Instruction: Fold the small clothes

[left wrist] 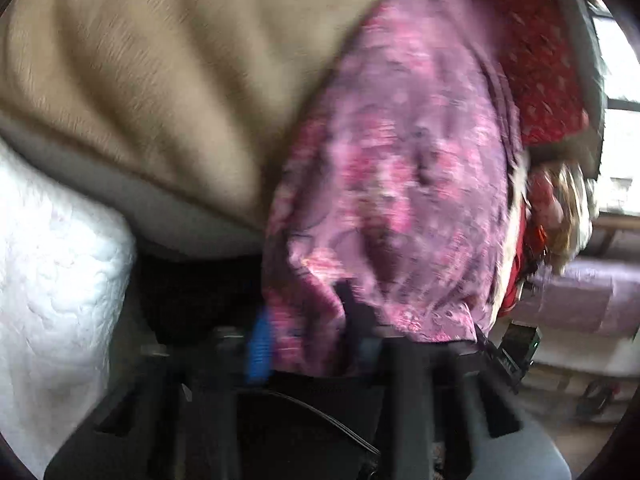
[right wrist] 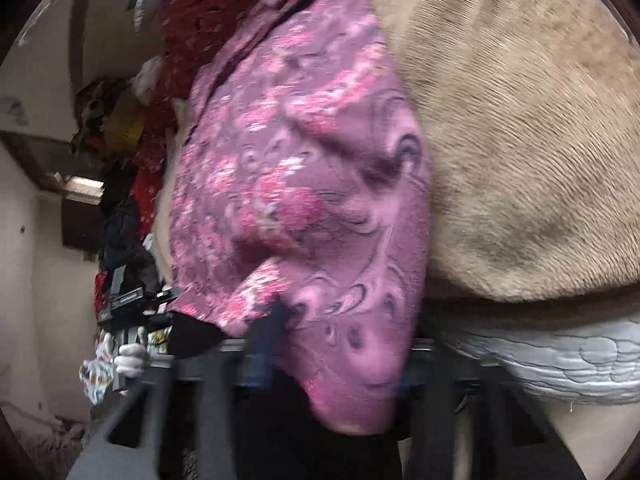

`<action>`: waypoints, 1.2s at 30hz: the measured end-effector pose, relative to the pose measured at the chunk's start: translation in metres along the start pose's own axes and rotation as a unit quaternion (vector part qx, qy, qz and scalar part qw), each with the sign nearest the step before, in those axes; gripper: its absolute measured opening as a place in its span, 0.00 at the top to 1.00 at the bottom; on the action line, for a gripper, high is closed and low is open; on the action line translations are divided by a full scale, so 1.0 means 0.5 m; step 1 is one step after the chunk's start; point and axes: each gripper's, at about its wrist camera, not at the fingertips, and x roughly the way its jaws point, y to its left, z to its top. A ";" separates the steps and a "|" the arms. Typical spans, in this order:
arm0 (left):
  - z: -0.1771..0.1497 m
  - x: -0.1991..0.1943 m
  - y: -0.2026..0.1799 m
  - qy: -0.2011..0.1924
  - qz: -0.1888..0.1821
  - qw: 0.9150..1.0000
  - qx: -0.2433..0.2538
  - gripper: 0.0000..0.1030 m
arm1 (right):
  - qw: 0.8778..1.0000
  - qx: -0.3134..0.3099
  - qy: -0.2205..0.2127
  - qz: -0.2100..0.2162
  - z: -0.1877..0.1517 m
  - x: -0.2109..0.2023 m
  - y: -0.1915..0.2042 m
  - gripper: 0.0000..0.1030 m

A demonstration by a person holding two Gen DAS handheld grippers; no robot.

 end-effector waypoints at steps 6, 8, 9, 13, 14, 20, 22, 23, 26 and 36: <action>-0.001 -0.062 -0.088 -0.049 -0.035 0.996 0.060 0.92 | 0.996 -0.062 -0.042 0.042 0.008 -0.049 0.073 0.94; 0.008 -0.079 -0.099 -0.060 -0.049 0.995 0.061 0.92 | 0.994 -0.070 -0.060 0.062 0.023 -0.064 0.092 0.95; 0.013 -0.086 -0.106 -0.064 -0.055 0.995 0.060 0.92 | 0.992 -0.071 -0.068 0.073 0.032 -0.073 0.100 0.95; 0.043 -0.118 -0.137 -0.085 -0.073 0.992 0.052 0.92 | 0.986 -0.066 -0.104 0.111 0.072 -0.100 0.126 0.95; 0.051 -0.125 -0.142 -0.091 -0.075 0.992 0.050 0.92 | 0.984 -0.062 -0.114 0.119 0.088 -0.107 0.127 0.95; 0.113 -0.161 -0.165 -0.127 -0.076 0.988 0.041 0.92 | 0.978 -0.045 -0.153 0.137 0.176 -0.129 0.128 0.95; 0.137 -0.167 -0.169 -0.134 -0.075 0.987 0.037 0.92 | 0.977 -0.043 -0.159 0.138 0.197 -0.126 0.126 0.95; 0.148 -0.167 -0.172 -0.137 -0.075 0.987 0.036 0.92 | 0.977 -0.042 -0.160 0.138 0.206 -0.123 0.124 0.95; 0.192 -0.164 -0.191 -0.143 -0.069 0.987 0.036 0.92 | 0.976 -0.039 -0.165 0.139 0.241 -0.113 0.121 0.95; 0.405 -0.134 -0.291 -0.174 -0.046 0.983 0.046 0.93 | 0.968 -0.021 -0.199 0.149 0.427 -0.076 0.110 0.95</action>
